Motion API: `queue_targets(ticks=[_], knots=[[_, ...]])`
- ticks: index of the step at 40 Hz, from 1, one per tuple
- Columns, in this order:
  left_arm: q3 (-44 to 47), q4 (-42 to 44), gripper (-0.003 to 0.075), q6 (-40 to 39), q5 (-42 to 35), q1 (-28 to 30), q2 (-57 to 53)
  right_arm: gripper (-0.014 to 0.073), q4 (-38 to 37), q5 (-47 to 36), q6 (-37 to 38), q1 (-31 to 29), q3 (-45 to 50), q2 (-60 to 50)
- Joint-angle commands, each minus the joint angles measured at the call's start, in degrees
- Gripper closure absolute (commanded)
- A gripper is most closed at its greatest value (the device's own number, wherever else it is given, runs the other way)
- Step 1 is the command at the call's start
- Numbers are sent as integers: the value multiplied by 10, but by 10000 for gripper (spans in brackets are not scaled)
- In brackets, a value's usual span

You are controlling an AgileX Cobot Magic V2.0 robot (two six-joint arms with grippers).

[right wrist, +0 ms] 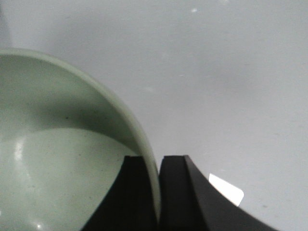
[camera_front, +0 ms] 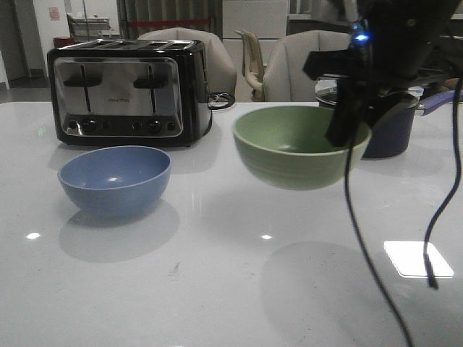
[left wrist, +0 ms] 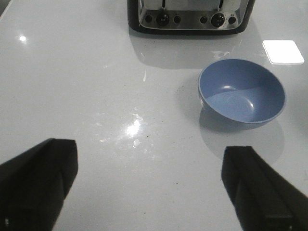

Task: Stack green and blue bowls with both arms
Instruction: 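Carry the green bowl toward the center and set it down, release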

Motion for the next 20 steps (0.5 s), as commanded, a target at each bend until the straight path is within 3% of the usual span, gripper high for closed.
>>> queue_targets(ticks=[1,12,20], knots=[[-15,0,62,-3,-42,-3,4,559,25,-13,-9,36,-13,-6],[-15,0,62,-3,-42,-3,4,539,25,-37,-9,89,-13,53],[-15,0,62,-3,-42,-3,4,333,26,-37,-9,90,-13,70]])
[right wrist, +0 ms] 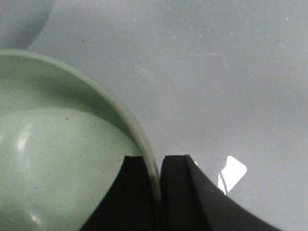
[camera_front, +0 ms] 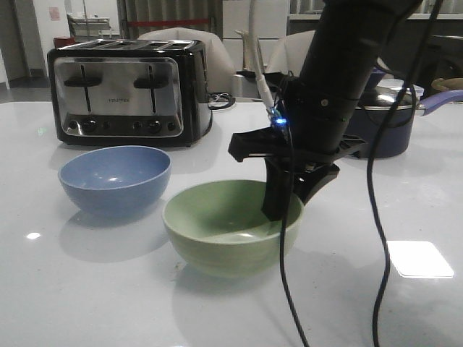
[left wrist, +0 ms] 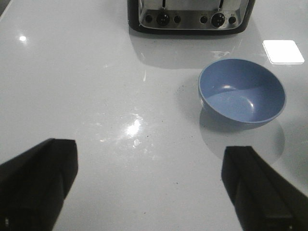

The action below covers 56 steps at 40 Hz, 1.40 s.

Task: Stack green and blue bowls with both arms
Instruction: 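Carry the green bowl toward the center and set it down, release, then reach the left gripper down and grasp the blue bowl rim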

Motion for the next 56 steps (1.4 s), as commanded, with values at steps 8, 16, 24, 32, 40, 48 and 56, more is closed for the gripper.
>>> queue_targets(ticks=[8,16,24,32,40,48,56], knots=[[-16,0,62,-3,-42,-3,4,186,8,-15,-10,0,-15,-43],[-16,0,62,-3,-42,-3,4,215,-8,-17,-34,0,-12,-128],[-16,0,62,-3,-42,-3,4,228,-59,-28,-34,0,52,-264],[-16,0,62,-3,-41,-3,4,228,-100,-33,-32,-1,156,-397],[-9,0,62,-3,-41,-3,4,228,-113,-46,7,-1,255,-506],[-7,-12,62,-2,-40,-6,7,228,-116,-58,52,-1,321,-583],[-23,-16,62,16,-38,-57,56,228,-116,-62,58,-1,335,-614]])
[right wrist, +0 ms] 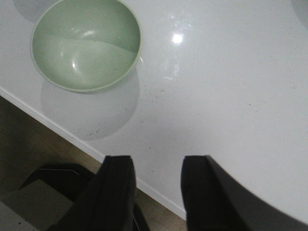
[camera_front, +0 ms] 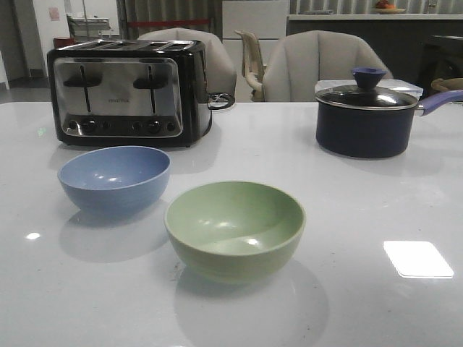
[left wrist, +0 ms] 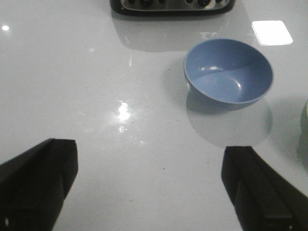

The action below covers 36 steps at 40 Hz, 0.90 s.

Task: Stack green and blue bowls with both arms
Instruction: 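Reach the left gripper down and grasp the blue bowl rim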

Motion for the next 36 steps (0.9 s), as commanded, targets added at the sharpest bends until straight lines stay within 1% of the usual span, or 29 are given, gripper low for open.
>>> queue_targets(ticks=[1,5,12,24,36], knots=[[-35,-6,62,5,-39,-28,37,228,-2,-41,3,-1,-14,-12],[-66,-6,62,5,-35,-50,84,228,-2,-34,3,-1,-14,-12],[-135,-7,62,5,-35,-73,204,228,-2,-31,3,-1,-14,-8],[-265,-18,62,5,-28,-76,429,228,-2,-31,3,-1,-14,-8],[-381,-9,62,5,-28,-76,607,228,-2,-31,3,-1,-14,-8]])
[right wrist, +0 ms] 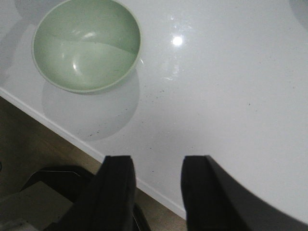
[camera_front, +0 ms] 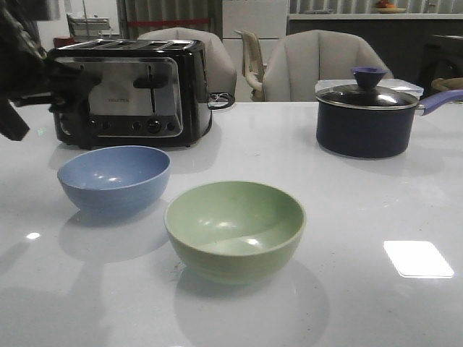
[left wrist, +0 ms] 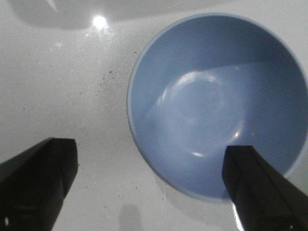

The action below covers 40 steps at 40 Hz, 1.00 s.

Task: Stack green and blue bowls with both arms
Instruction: 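Reach the left gripper down and grasp the blue bowl rim, then lift the blue bowl with the left gripper and lower it into the green bowl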

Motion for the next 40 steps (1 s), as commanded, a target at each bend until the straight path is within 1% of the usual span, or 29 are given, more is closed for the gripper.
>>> queue_targets(ticks=[1,8,13,17,21,24,30,36,40], knots=[[-49,4,62,1,-26,-4,26,228,-2,-31,0,-1,-16,-2],[-96,33,62,1,-26,-4,92,228,-2,-31,0,-1,-16,-2],[-121,37,62,0,-21,0,125,228,-2,-31,0,-1,-16,-2],[-127,37,84,-2,-14,0,137,228,-2,-31,0,-1,-16,-2],[-128,37,175,-2,-10,0,140,228,-2,-31,0,-1,-16,-2],[-128,40,273,-2,-8,0,140,228,-2,-31,0,-1,-16,-2],[-128,41,435,-2,2,0,140,228,-2,-31,0,-1,-16,-2],[-133,41,562,-2,34,0,137,228,-2,-31,0,-1,-16,-2],[-134,41,624,-2,55,0,124,228,-2,-31,0,-1,-16,-2]])
